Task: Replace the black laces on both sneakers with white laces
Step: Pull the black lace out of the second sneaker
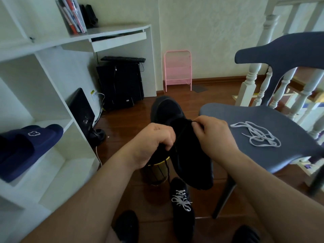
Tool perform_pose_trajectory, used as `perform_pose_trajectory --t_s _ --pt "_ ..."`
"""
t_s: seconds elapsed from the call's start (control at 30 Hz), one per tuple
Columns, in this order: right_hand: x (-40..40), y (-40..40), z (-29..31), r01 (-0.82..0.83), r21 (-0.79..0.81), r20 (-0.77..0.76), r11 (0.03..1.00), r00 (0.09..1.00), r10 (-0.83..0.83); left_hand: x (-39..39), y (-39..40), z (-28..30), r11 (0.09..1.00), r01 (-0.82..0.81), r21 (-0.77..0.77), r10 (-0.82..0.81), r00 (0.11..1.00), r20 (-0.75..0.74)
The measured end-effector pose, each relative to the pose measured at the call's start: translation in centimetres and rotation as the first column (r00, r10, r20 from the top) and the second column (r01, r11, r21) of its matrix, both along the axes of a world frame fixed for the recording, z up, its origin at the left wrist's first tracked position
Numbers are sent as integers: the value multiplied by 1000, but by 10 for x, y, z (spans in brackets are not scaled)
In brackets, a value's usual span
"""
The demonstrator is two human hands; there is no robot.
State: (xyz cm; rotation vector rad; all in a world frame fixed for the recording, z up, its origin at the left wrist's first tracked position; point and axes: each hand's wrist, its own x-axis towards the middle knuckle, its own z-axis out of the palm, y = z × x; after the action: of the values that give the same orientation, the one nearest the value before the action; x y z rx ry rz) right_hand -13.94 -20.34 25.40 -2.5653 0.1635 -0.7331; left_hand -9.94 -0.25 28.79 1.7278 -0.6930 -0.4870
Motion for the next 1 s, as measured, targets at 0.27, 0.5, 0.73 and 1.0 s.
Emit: perform_pose_trajectory --t_s 0.27,0.5,0.73,1.0 --pt "-10 14 3 -90 -96 16 991 996 92 -1 -9 -16 950 -255 178 229 961 157" --pt "-8 23 2 -108 -107 27 988 993 112 1 -18 -22 937 -345 60 325 921 216" --pt "-6 1 3 -9 -18 -12 1000 1000 9 4 8 -2 959 152 240 -154 988 -11" --pt "-9 20 4 -89 -51 30 995 995 90 3 -14 -22 922 -345 173 309 929 204"
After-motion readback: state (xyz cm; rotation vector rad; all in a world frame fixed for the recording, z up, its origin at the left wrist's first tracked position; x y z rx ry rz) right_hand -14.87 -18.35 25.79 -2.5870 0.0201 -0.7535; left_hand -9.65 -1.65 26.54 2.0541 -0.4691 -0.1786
